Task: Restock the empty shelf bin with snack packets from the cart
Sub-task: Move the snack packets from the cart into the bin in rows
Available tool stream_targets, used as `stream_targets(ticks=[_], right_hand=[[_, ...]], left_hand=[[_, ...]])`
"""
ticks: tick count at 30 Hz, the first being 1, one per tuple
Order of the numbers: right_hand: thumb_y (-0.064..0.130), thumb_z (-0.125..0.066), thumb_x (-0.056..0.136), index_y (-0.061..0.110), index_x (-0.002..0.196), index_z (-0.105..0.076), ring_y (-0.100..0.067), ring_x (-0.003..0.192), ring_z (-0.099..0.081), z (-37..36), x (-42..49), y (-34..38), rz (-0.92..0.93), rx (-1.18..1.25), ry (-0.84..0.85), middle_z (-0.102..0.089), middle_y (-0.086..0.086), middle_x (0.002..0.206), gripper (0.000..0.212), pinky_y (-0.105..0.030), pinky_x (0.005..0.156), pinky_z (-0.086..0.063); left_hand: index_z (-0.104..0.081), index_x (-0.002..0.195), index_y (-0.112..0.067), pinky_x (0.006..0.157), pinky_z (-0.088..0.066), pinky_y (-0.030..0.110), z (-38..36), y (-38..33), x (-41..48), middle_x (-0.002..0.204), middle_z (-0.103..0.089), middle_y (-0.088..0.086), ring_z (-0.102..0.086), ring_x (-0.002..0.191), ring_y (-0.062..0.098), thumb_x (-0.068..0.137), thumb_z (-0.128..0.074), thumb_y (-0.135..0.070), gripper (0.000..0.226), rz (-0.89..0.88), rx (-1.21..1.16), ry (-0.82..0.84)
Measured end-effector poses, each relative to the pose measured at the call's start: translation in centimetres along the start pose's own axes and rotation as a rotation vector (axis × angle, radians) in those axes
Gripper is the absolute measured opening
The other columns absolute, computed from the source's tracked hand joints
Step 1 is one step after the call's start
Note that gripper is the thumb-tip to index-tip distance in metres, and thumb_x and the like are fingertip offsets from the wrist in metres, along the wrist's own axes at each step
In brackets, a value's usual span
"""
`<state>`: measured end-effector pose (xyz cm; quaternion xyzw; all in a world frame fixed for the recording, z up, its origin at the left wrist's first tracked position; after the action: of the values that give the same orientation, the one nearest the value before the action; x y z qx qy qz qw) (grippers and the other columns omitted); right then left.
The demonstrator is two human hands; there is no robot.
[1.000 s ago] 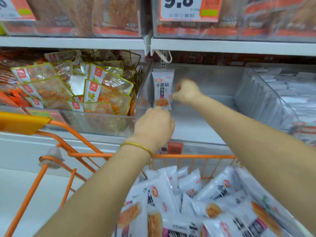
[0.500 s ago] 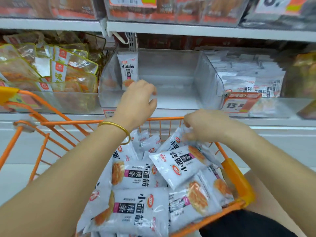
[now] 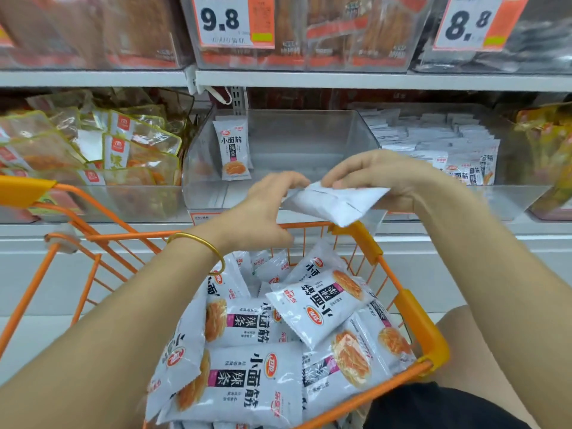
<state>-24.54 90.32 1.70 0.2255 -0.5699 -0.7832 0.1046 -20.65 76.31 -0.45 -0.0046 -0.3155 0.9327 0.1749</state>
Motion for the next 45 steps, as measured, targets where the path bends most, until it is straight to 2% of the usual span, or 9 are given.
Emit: stream_targets(ticks=[5,8,11,17,21,25,28,32,45], right_hand=[[0.000,-0.041,0.093,0.000,0.084,-0.061,-0.015,0.051,-0.066,-2.7,3.0,-1.6,-0.180,0.535,0.059,-0.068,-0.012,0.064,0.022,-0.022,0.048,-0.055],[0.001,-0.045,0.087,0.012,0.086,-0.063,-0.012,0.052,-0.049,-2.4,5.0,-1.1,-0.095,0.194,-0.044,-0.055,-0.002,0.063,0.020,-0.020,0.047,-0.042],[0.011,-0.062,0.085,0.018,0.090,-0.064,-0.015,0.072,-0.059,-4.2,6.4,-0.3,-0.023,0.004,0.063,-0.065,-0.001,0.081,0.008,-0.027,0.063,-0.048],[0.011,-0.067,0.084,0.015,0.092,-0.066,-0.014,0.064,-0.067,-6.3,11.1,-1.2,-0.100,0.097,0.112,-0.071,-0.003,0.080,0.008,-0.025,0.057,-0.053],[-0.004,-0.064,0.084,0.003,0.093,-0.062,-0.017,0.054,-0.064,-6.6,15.8,-2.3,-0.224,0.169,-0.014,-0.066,-0.010,0.083,0.011,-0.026,0.045,-0.054],[-0.003,-0.078,0.070,-0.001,0.109,-0.063,-0.023,0.081,-0.068,-8.3,22.2,-1.6,-0.132,-0.001,-0.138,-0.069,-0.012,0.103,0.042,-0.036,0.074,-0.057],[0.012,-0.084,0.063,0.010,0.091,-0.065,-0.020,0.091,-0.067,-9.0,26.0,-1.0,-0.033,-0.157,-0.252,-0.071,-0.004,0.100,0.035,-0.035,0.086,-0.055],[0.025,-0.074,0.074,0.018,0.097,-0.064,-0.023,0.096,-0.064,-9.8,26.9,-0.6,0.017,-0.395,-0.347,-0.069,-0.003,0.104,0.026,-0.026,0.073,-0.046],[0.015,-0.084,0.068,0.006,0.099,-0.050,-0.027,0.100,-0.065,-9.7,26.5,-1.2,-0.070,-0.204,-0.313,-0.066,-0.011,0.109,0.047,-0.041,0.082,-0.056]], left_hand=[[-0.061,0.110,-0.020,0.089,-0.051,0.028,2.0,2.1,0.2,0.110,-0.063,-0.003,-0.060,0.099,0.010,0.087,-0.065,-0.023,0.024,0.111,-0.299,-0.225],[-0.061,0.117,-0.011,0.085,-0.052,0.024,2.9,4.5,0.5,0.109,-0.068,-0.001,-0.064,0.097,0.010,0.092,-0.057,-0.016,0.026,0.212,-0.436,-0.287],[-0.056,0.122,-0.011,0.090,-0.052,0.034,3.1,5.7,1.2,0.111,-0.068,0.005,-0.065,0.100,0.018,0.094,-0.055,-0.018,0.029,0.228,-0.453,-0.266],[-0.056,0.115,-0.009,0.079,-0.049,0.034,4.4,8.3,2.6,0.105,-0.066,0.012,-0.061,0.090,0.023,0.097,-0.047,-0.028,0.028,0.317,-0.248,-0.310],[-0.056,0.111,-0.009,0.085,-0.046,0.037,5.1,9.9,3.2,0.108,-0.057,0.008,-0.055,0.101,0.027,0.096,-0.045,-0.031,0.029,0.331,0.280,-0.235],[-0.055,0.120,-0.013,0.096,-0.042,0.043,3.9,11.5,3.3,0.122,-0.051,0.010,-0.045,0.117,0.029,0.097,-0.038,-0.040,0.040,0.377,0.508,-0.069],[-0.052,0.124,-0.013,0.100,-0.036,0.041,3.1,11.9,3.2,0.127,-0.046,0.009,-0.038,0.121,0.029,0.098,-0.033,-0.043,0.044,0.406,0.509,-0.015],[-0.049,0.122,-0.011,0.101,-0.033,0.040,2.8,12.6,3.0,0.125,-0.043,0.011,-0.035,0.120,0.028,0.099,-0.029,-0.043,0.044,0.452,0.488,0.039],[-0.051,0.122,-0.010,0.098,-0.037,0.041,3.6,12.0,2.9,0.124,-0.046,0.009,-0.038,0.117,0.028,0.100,-0.033,-0.035,0.038,0.411,0.440,-0.055]])
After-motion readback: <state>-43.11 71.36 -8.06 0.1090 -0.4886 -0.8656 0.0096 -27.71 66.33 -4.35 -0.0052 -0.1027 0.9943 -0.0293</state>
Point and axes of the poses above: each hand's wrist, its own x-axis towards the middle knuckle, its own z-axis out of the back of the hand, y = z × x, the point moved 8 cm from there along x, towards the middle knuckle
